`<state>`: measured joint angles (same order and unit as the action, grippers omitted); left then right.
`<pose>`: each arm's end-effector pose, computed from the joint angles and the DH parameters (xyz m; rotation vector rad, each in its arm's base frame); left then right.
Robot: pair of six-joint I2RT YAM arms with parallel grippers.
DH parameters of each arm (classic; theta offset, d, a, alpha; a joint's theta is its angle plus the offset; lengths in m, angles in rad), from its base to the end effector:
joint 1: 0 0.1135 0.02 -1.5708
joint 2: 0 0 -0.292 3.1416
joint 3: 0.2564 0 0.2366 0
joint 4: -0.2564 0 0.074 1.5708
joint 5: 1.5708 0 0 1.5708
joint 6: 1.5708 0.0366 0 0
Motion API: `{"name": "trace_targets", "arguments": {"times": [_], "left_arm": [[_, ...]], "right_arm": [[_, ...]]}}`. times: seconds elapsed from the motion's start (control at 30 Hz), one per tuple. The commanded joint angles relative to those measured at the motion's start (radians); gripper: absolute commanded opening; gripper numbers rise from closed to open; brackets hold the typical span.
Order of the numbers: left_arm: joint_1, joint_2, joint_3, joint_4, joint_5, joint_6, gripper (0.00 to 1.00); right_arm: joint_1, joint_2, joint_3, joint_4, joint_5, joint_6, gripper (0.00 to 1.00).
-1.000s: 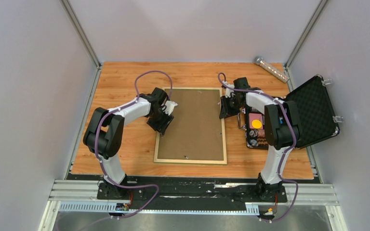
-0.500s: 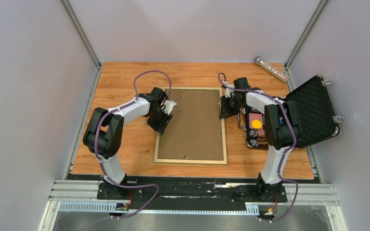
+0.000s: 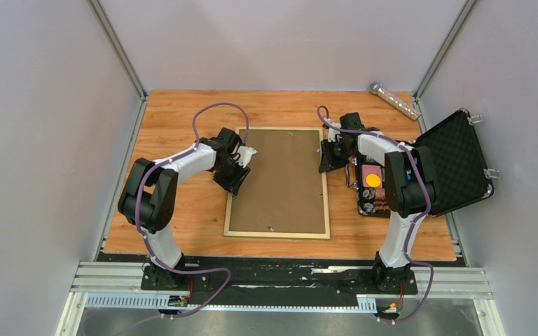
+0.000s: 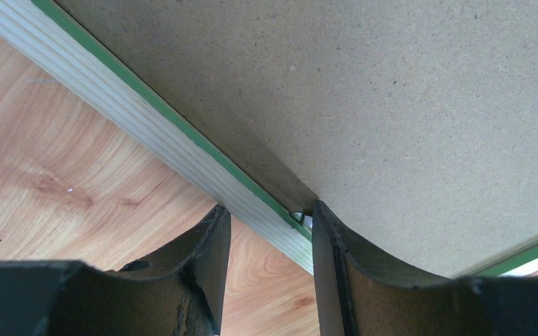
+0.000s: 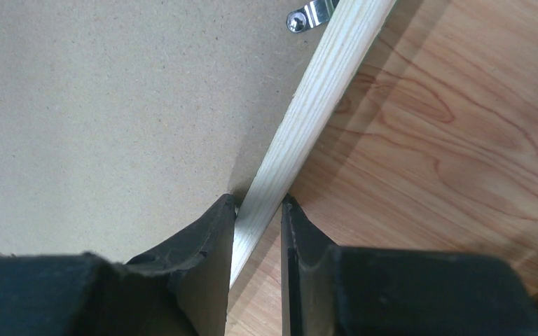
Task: Put the photo into the frame
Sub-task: Install the photo frame at the center of the board.
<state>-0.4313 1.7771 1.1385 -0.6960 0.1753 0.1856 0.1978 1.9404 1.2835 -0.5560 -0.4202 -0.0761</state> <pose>0.2927 -0.1417 0.2041 0.9137 2.7675 -0.2966 0.3706 0.0895 0.1929 -0.4801 2.7074 0.6150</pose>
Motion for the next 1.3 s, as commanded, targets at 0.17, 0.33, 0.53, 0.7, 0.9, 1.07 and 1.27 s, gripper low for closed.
{"name": "trace_targets", "arguments": {"times": [0.17, 0.33, 0.53, 0.7, 0.9, 1.07, 1.27], "left_arm": [[-0.02, 0.023, -0.068, 0.06, -0.06, 0.115, 0.11], [-0.02, 0.021, -0.064, 0.07, -0.078, 0.099, 0.34], [-0.02, 0.034, -0.045, 0.086, -0.087, 0.074, 0.62], [-0.019, 0.042, -0.039, 0.106, -0.11, 0.064, 0.72], [-0.016, 0.042, -0.045, 0.108, -0.108, 0.063, 0.63], [0.001, 0.043, -0.047, 0.112, -0.094, 0.059, 0.49], [0.005, 0.045, -0.059, 0.101, -0.098, 0.083, 0.37]], "right_arm": [[-0.003, 0.052, 0.002, 0.066, 0.051, -0.021, 0.06], [-0.003, 0.053, 0.002, 0.065, 0.045, -0.02, 0.06], [-0.005, 0.048, -0.001, 0.066, 0.037, -0.021, 0.06], [-0.006, 0.052, -0.001, 0.064, 0.033, -0.022, 0.06], [-0.007, 0.051, -0.001, 0.065, 0.03, -0.024, 0.06], [-0.007, 0.051, -0.001, 0.064, 0.029, -0.025, 0.06], [-0.011, 0.052, -0.003, 0.064, 0.031, -0.025, 0.06]]}}
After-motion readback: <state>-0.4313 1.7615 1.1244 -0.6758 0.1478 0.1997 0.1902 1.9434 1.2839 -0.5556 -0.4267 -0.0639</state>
